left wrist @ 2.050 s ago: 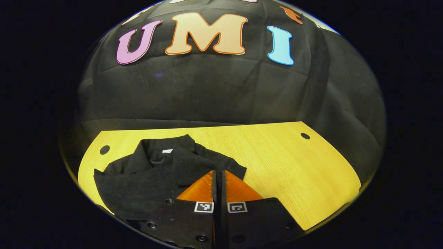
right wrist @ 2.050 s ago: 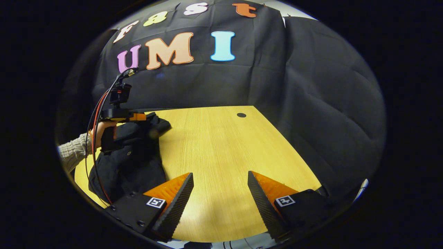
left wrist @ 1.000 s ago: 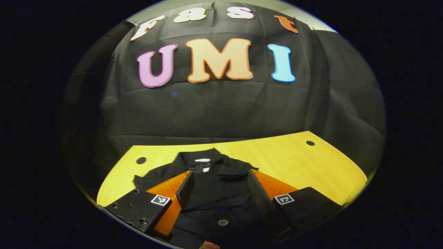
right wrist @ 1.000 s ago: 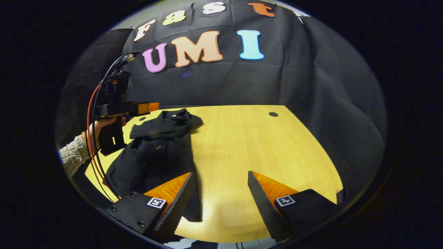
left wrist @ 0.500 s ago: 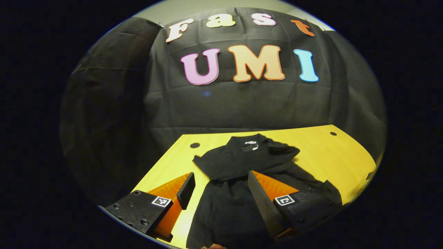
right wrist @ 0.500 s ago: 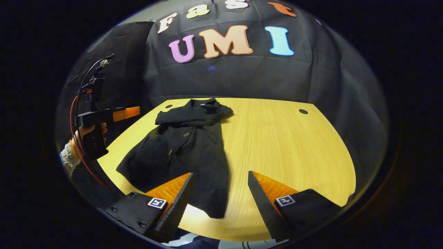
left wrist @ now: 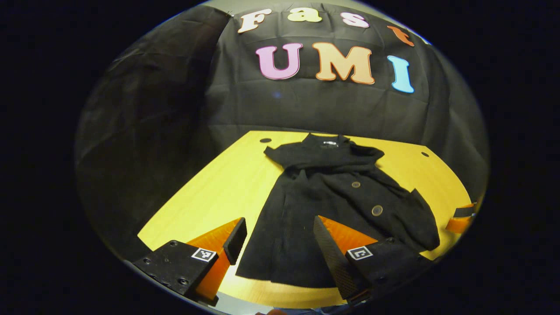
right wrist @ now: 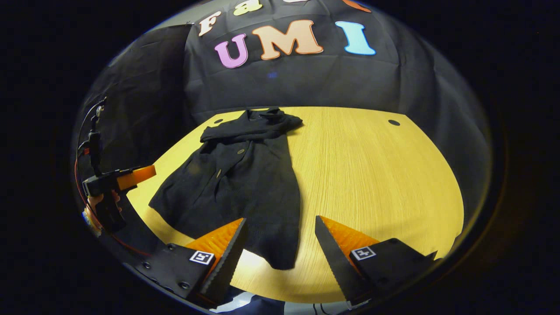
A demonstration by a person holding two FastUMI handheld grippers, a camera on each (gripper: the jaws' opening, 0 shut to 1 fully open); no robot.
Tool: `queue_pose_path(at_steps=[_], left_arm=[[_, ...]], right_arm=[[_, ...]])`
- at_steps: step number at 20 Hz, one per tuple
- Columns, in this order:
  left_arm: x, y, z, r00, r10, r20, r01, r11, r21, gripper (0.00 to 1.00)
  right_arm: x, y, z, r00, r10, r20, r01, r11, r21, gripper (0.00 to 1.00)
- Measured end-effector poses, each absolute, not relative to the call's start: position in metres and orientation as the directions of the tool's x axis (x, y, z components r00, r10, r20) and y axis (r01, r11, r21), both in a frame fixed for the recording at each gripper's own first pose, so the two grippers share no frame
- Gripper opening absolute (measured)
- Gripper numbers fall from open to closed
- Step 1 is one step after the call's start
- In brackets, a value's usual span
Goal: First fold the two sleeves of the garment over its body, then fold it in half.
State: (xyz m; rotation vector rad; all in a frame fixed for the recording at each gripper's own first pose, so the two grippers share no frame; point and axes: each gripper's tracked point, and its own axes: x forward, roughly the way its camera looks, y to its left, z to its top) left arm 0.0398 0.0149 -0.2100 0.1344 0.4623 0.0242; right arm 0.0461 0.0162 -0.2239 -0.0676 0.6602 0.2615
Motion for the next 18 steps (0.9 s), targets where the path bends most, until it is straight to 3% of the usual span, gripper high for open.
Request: queue_pose_path(at_steps=[8, 9, 11, 18], left_arm=[[-0.009, 0.028, -0.258, 0.841, 0.086, -0.534, -0.034, 0.994, 0.107, 0.93], [-0.015, 0.032, -0.264, 0.829, 0.095, -0.552, -0.043, 0.993, 0.106, 0.93], [-0.018, 0.037, -0.268, 0.824, 0.109, -0.556, -0.062, 0.993, 0.103, 0.94], [-0.012, 0.033, -0.279, 0.811, 0.11, -0.575, -0.057, 0.992, 0.11, 0.94]], right_arm=[[0.038, 0.019, -0.261, 0.721, 0.222, -0.657, -0.285, 0.958, 0.01, 0.97], [0.038, 0.02, -0.264, 0.717, 0.222, -0.661, -0.288, 0.958, 0.009, 0.93], [0.04, 0.022, -0.272, 0.71, 0.221, -0.668, -0.287, 0.958, 0.012, 0.98], [0.046, 0.03, -0.287, 0.704, 0.2, -0.682, -0.295, 0.955, -0.024, 0.97]])
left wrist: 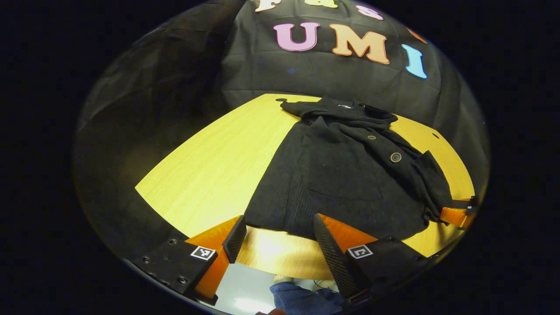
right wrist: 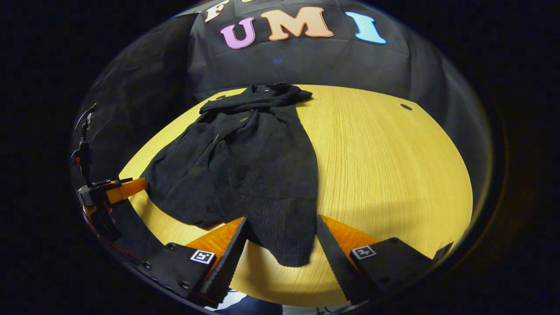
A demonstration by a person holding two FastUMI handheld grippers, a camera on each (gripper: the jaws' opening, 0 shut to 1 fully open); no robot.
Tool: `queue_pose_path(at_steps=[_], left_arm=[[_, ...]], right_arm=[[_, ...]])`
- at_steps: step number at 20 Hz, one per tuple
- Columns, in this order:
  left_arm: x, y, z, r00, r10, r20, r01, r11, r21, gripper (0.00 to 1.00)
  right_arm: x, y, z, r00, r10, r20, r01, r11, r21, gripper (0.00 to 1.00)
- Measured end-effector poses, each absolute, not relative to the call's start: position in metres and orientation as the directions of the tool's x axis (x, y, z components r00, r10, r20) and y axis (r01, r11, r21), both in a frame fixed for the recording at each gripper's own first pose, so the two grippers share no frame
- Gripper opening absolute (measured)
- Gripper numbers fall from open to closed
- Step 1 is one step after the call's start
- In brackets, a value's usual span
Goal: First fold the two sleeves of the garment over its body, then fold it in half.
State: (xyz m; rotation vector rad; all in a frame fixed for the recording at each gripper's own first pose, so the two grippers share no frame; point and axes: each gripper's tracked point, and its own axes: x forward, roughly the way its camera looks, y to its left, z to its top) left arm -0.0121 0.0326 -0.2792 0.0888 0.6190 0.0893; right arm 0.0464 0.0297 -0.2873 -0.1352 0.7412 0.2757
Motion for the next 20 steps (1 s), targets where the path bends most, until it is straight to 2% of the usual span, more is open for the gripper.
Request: queue_pose_path(at_steps=[4, 5, 7, 8, 15, 18, 20], left_arm=[[-0.008, 0.028, -0.288, 0.8, 0.103, -0.591, -0.042, 0.992, 0.116, 0.93], [-0.008, 0.028, -0.288, 0.803, 0.102, -0.588, -0.043, 0.993, 0.113, 0.94], [-0.008, 0.029, -0.289, 0.802, 0.095, -0.59, -0.041, 0.994, 0.105, 0.94], [-0.008, 0.028, -0.29, 0.804, 0.092, -0.587, -0.042, 0.994, 0.097, 0.94], [-0.009, 0.026, -0.291, 0.825, 0.077, -0.559, -0.027, 0.995, 0.098, 0.94], [-0.008, 0.022, -0.291, 0.828, 0.042, -0.56, 0.007, 0.996, 0.086, 0.88], [-0.006, 0.018, -0.292, 0.824, 0.018, -0.567, 0.033, 0.996, 0.079, 0.83]], right_arm=[[0.049, 0.03, -0.29, 0.715, 0.175, -0.677, -0.292, 0.954, -0.062, 0.97], [0.049, 0.03, -0.289, 0.719, 0.168, -0.674, -0.287, 0.956, -0.067, 0.92], [0.05, 0.03, -0.291, 0.726, 0.155, -0.67, -0.28, 0.957, -0.081, 0.92], [0.05, 0.031, -0.292, 0.729, 0.152, -0.667, -0.278, 0.957, -0.086, 0.96], [0.049, 0.033, -0.293, 0.754, 0.133, -0.643, -0.237, 0.968, -0.077, 0.95], [0.049, 0.036, -0.294, 0.756, 0.124, -0.643, -0.229, 0.97, -0.082, 0.75], [0.049, 0.038, -0.295, 0.749, 0.126, -0.651, -0.228, 0.971, -0.075, 0.73]])
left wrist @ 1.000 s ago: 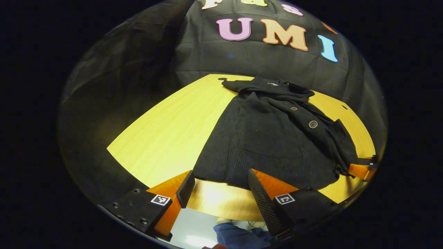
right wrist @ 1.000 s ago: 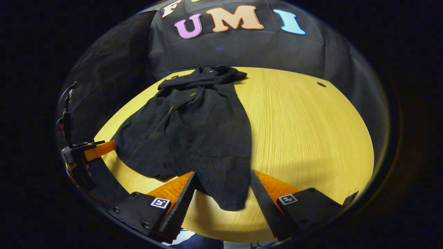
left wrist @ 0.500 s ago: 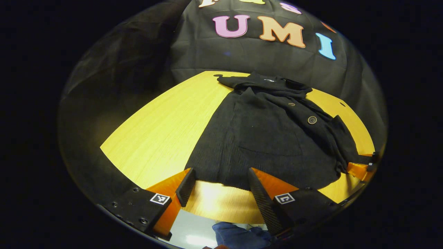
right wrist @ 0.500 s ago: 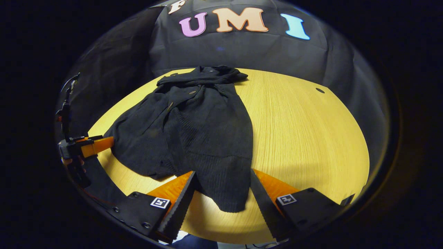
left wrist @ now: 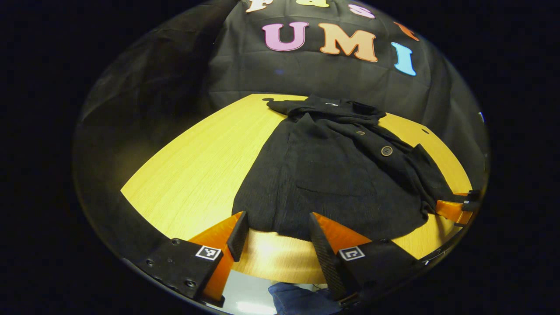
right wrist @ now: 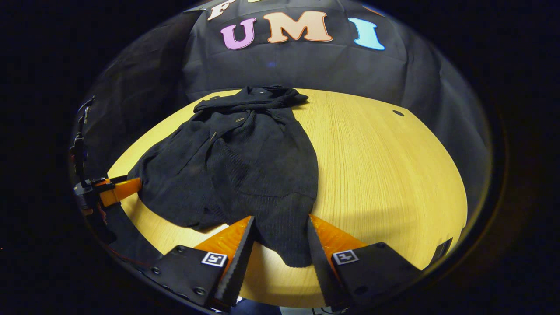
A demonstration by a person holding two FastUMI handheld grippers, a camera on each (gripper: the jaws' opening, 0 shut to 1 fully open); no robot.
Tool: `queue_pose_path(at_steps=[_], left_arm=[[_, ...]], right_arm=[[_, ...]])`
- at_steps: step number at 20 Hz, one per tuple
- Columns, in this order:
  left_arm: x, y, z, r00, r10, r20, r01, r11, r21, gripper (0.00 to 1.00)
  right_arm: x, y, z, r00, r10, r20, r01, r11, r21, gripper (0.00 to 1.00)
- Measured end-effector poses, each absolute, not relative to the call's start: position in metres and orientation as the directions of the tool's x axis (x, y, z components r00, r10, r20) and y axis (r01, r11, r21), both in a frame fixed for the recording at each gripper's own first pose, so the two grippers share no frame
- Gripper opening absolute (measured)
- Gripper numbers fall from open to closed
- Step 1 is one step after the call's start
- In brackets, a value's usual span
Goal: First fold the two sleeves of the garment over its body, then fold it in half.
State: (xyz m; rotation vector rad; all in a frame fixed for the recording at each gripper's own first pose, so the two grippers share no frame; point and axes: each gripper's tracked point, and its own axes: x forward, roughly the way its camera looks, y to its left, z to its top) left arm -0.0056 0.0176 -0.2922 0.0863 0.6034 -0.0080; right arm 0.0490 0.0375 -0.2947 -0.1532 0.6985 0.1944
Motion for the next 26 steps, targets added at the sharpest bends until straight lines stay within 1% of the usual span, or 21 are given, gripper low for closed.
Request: queue_pose_path(at_steps=[1, 3, 4, 5, 6, 7, 8, 9, 11, 12, 13, 14, 15, 16, 17, 19, 21, 24, 25, 26], left_arm=[[-0.004, 0.018, -0.293, 0.821, 0.012, -0.571, 0.037, 0.997, 0.074, 0.74], [-0.004, 0.015, -0.292, 0.815, 0.0, -0.579, 0.046, 0.997, 0.065, 0.62], [-0.003, 0.013, -0.293, 0.814, -0.004, -0.581, 0.046, 0.997, 0.057, 0.54], [-0.004, 0.013, -0.293, 0.813, -0.007, -0.582, 0.047, 0.997, 0.054, 0.47], [-0.004, 0.01, -0.293, 0.811, -0.018, -0.585, 0.056, 0.997, 0.046, 0.44], [-0.003, 0.007, -0.293, 0.811, -0.025, -0.585, 0.054, 0.998, 0.032, 0.36], [-0.003, 0.005, -0.293, 0.808, -0.032, -0.588, 0.054, 0.998, 0.02, 0.29], [-0.002, 0.004, -0.294, 0.807, -0.04, -0.589, 0.056, 0.998, 0.009, 0.21], [-0.002, 0.002, -0.294, 0.803, -0.046, -0.594, 0.057, 0.998, 0.0, 0.12], [-0.001, 0.002, -0.293, 0.801, -0.048, -0.597, 0.058, 0.998, -0.002, 0.1], [-0.001, 0.001, -0.293, 0.8, -0.049, -0.598, 0.059, 0.998, -0.002, 0.08], [0.0, 0.001, -0.294, 0.797, -0.046, -0.602, 0.058, 0.998, 0.0, 0.07], [0.0, 0.001, -0.294, 0.796, -0.043, -0.604, 0.056, 0.998, 0.002, 0.05], [0.0, 0.0, -0.294, 0.794, -0.042, -0.606, 0.053, 0.999, 0.001, 0.05], [0.0, 0.0, -0.293, 0.793, -0.036, -0.608, 0.044, 0.999, -0.001, 0.03], [0.001, -0.001, -0.294, 0.79, -0.033, -0.612, 0.044, 0.999, 0.002, 0.02], [0.001, 0.0, -0.293, 0.783, -0.031, -0.622, 0.041, 0.999, 0.001, 0.01], [0.001, 0.0, -0.292, 0.773, -0.017, -0.634, 0.021, 1.0, -0.002, 0.0], [0.001, 0.0, -0.291, 0.77, -0.011, -0.638, 0.016, 1.0, 0.003, 0.0], [0.0, -0.001, -0.288, 0.772, -0.006, -0.636, 0.013, 1.0, 0.007, 0.0]], right_arm=[[0.049, 0.037, -0.295, 0.745, 0.125, -0.655, -0.229, 0.971, -0.074, 0.7], [0.048, 0.041, -0.294, 0.742, 0.144, -0.655, -0.247, 0.967, -0.068, 0.7], [0.049, 0.041, -0.295, 0.744, 0.144, -0.652, -0.247, 0.967, -0.068, 0.59], [0.049, 0.041, -0.295, 0.741, 0.142, -0.656, -0.246, 0.967, -0.069, 0.57], [0.048, 0.04, -0.294, 0.739, 0.14, -0.659, -0.246, 0.967, -0.071, 0.57], [0.048, 0.043, -0.294, 0.734, 0.158, -0.661, -0.26, 0.964, -0.059, 0.57], [0.047, 0.047, -0.296, 0.727, 0.17, -0.665, -0.271, 0.961, -0.05, 0.53], [0.048, 0.047, -0.295, 0.724, 0.177, -0.666, -0.275, 0.96, -0.044, 0.46], [0.047, 0.05, -0.296, 0.711, 0.197, -0.675, -0.281, 0.959, -0.017, 0.35], [0.046, 0.05, -0.297, 0.704, 0.202, -0.681, -0.281, 0.96, -0.007, 0.27], [0.045, 0.052, -0.297, 0.697, 0.213, -0.684, -0.29, 0.957, 0.003, 0.23], [0.044, 0.053, -0.296, 0.696, 0.218, -0.684, -0.293, 0.956, 0.007, 0.15], [0.044, 0.054, -0.295, 0.689, 0.221, -0.69, -0.295, 0.955, 0.011, 0.13], [0.045, 0.053, -0.296, 0.688, 0.225, -0.69, -0.297, 0.955, 0.015, 0.1], [0.045, 0.053, -0.296, 0.685, 0.226, -0.693, -0.298, 0.954, 0.017, 0.1], [0.046, 0.053, -0.295, 0.678, 0.228, -0.698, -0.302, 0.953, 0.018, 0.1], [0.046, 0.054, -0.296, 0.667, 0.238, -0.706, -0.302, 0.953, 0.035, 0.06], [0.044, 0.053, -0.292, 0.652, 0.261, -0.712, -0.304, 0.95, 0.07, 0.06], [0.046, 0.052, -0.289, 0.655, 0.267, -0.707, -0.308, 0.948, 0.073, 0.03], [0.046, 0.051, -0.285, 0.658, 0.274, -0.701, -0.318, 0.945, 0.071, 0.03]])
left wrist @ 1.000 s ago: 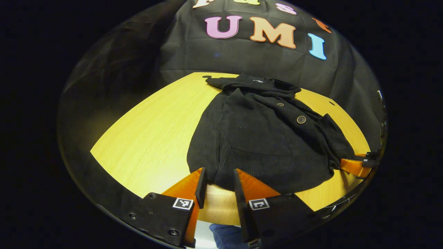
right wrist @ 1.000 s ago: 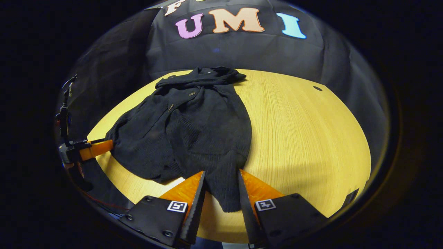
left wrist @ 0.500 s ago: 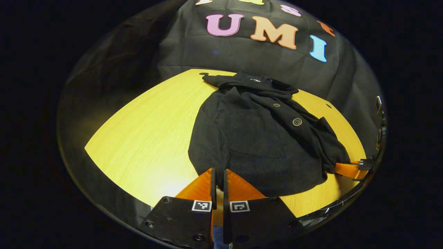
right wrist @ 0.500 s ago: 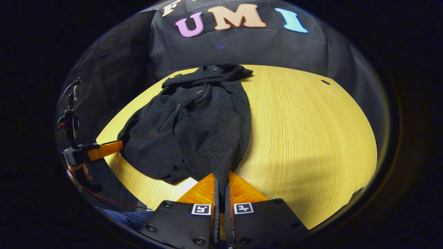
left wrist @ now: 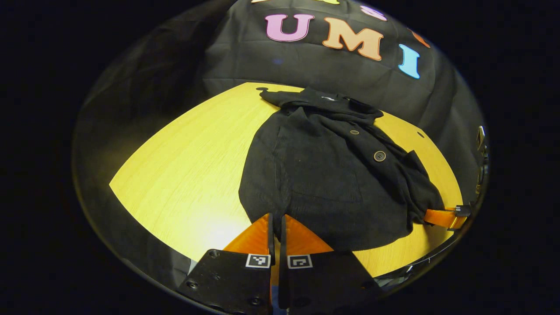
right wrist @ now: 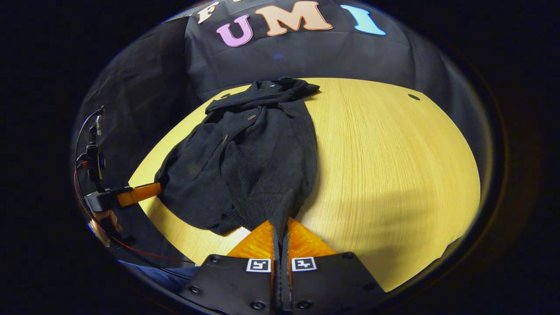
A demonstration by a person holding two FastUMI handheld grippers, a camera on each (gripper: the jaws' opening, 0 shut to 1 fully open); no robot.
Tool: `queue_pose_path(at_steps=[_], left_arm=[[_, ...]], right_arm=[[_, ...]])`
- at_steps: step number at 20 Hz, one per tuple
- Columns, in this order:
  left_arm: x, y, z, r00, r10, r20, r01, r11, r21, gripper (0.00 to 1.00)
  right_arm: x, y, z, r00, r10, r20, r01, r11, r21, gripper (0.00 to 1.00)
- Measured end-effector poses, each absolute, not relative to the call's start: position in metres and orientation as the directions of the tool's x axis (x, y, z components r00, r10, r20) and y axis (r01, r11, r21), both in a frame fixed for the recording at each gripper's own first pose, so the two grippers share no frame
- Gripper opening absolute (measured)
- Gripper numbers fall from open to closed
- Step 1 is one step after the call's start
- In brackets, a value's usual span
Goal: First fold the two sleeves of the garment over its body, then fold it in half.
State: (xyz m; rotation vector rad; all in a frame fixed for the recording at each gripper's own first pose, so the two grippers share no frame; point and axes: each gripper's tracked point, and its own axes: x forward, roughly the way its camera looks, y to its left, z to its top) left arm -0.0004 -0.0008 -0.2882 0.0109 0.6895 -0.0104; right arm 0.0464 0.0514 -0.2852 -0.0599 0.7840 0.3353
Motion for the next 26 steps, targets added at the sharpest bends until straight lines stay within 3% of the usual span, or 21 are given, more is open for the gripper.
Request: queue_pose_path(at_steps=[13, 19, 26], left_arm=[[0.027, -0.015, -0.211, 0.867, 0.029, -0.498, -0.037, 0.999, -0.007, 0.0], [0.067, -0.021, -0.189, 0.883, -0.009, -0.47, -0.017, 0.999, -0.05, 0.0], [0.132, -0.03, -0.157, 0.884, -0.125, -0.451, 0.117, 0.992, -0.047, 0.0]], right_arm=[[0.078, 0.05, -0.228, 0.69, 0.381, -0.616, -0.417, 0.904, 0.093, 0.03], [0.107, 0.049, -0.198, 0.741, 0.35, -0.573, -0.352, 0.929, 0.113, 0.03], [0.155, 0.067, -0.16, 0.806, 0.273, -0.525, -0.254, 0.961, 0.111, 0.03]])
